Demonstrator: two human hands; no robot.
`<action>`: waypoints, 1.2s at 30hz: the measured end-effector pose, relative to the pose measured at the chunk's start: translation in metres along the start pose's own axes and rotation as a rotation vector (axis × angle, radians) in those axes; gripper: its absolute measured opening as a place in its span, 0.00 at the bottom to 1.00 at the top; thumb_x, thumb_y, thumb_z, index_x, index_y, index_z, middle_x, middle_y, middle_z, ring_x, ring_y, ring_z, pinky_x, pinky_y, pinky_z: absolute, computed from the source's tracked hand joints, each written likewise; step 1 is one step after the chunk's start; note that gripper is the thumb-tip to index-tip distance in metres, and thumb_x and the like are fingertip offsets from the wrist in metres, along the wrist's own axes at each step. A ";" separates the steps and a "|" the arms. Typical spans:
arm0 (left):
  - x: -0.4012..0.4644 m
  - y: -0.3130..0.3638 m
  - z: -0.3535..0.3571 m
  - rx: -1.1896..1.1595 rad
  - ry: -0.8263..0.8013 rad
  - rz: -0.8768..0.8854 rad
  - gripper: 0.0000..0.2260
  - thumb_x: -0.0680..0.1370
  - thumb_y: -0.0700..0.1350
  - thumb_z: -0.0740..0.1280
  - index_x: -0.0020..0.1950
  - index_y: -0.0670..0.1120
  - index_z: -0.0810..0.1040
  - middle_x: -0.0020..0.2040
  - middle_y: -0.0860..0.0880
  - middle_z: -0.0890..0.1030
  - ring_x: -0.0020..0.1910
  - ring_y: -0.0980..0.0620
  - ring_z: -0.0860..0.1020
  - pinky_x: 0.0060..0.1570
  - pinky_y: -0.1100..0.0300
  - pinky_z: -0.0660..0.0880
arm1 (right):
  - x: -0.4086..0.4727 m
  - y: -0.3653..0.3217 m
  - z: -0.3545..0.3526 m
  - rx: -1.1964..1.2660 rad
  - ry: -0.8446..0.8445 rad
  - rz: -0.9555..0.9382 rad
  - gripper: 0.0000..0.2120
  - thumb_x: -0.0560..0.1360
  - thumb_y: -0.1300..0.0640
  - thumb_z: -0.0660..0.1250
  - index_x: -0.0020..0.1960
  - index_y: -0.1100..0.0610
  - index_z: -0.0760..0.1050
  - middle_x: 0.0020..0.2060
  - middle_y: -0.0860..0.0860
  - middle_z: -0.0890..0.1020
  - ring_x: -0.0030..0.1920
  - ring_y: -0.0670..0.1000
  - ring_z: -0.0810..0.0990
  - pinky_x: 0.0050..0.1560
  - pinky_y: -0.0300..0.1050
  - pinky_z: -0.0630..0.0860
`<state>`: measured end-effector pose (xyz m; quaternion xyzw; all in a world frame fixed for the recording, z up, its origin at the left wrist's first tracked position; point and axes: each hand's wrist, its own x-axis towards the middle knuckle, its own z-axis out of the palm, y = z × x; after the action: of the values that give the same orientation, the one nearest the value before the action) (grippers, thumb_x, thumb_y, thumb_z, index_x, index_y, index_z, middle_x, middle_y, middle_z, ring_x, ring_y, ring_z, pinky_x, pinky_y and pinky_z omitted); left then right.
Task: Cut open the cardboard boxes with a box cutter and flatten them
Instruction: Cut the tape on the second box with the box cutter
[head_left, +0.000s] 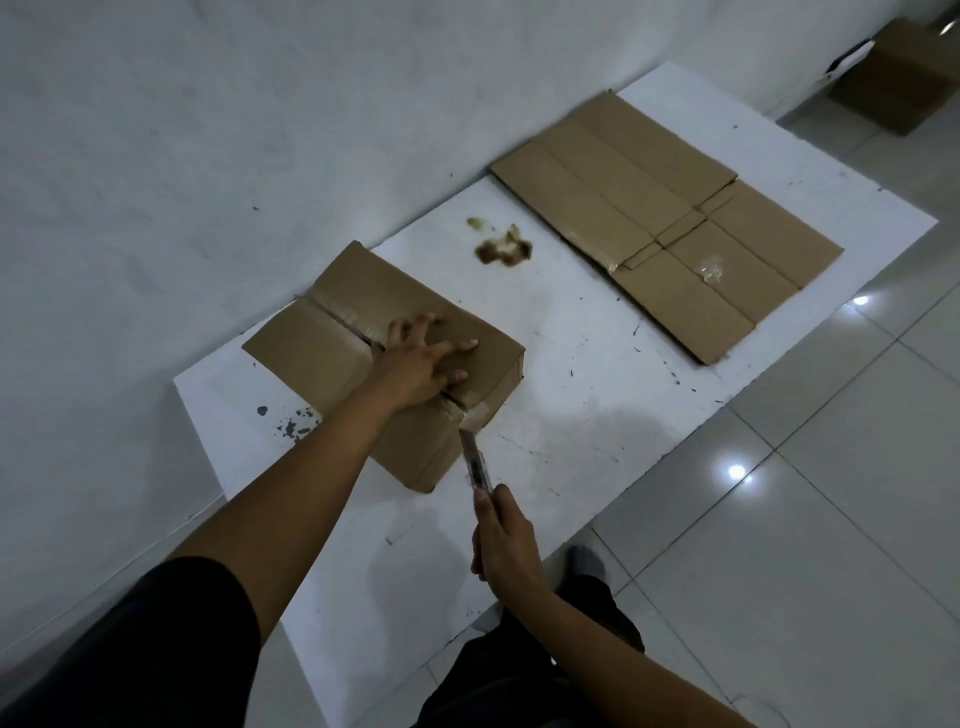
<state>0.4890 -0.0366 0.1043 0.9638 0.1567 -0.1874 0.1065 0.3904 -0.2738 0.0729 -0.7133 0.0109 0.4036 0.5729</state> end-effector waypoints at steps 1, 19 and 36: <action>-0.001 -0.002 -0.003 -0.018 -0.006 0.000 0.22 0.78 0.66 0.60 0.72 0.72 0.63 0.78 0.53 0.52 0.74 0.38 0.51 0.69 0.31 0.59 | -0.001 -0.001 -0.003 0.021 0.010 -0.005 0.16 0.84 0.47 0.56 0.51 0.60 0.68 0.32 0.58 0.75 0.29 0.53 0.73 0.30 0.47 0.76; -0.032 -0.097 -0.005 -0.266 0.046 -0.482 0.54 0.60 0.84 0.58 0.78 0.64 0.39 0.80 0.43 0.36 0.79 0.36 0.41 0.69 0.26 0.44 | 0.028 -0.057 0.024 0.598 -0.166 0.407 0.25 0.78 0.34 0.54 0.70 0.46 0.61 0.72 0.62 0.67 0.59 0.67 0.77 0.50 0.75 0.77; -0.074 -0.156 -0.012 -0.366 0.166 -0.609 0.52 0.63 0.79 0.65 0.79 0.53 0.56 0.75 0.41 0.67 0.71 0.37 0.68 0.67 0.37 0.64 | 0.038 -0.059 0.002 0.287 0.080 0.099 0.33 0.75 0.30 0.57 0.73 0.48 0.64 0.69 0.55 0.72 0.62 0.59 0.77 0.44 0.53 0.83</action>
<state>0.3748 0.0921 0.1214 0.8499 0.4755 -0.1006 0.2037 0.4430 -0.2344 0.0977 -0.6383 0.1264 0.3967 0.6475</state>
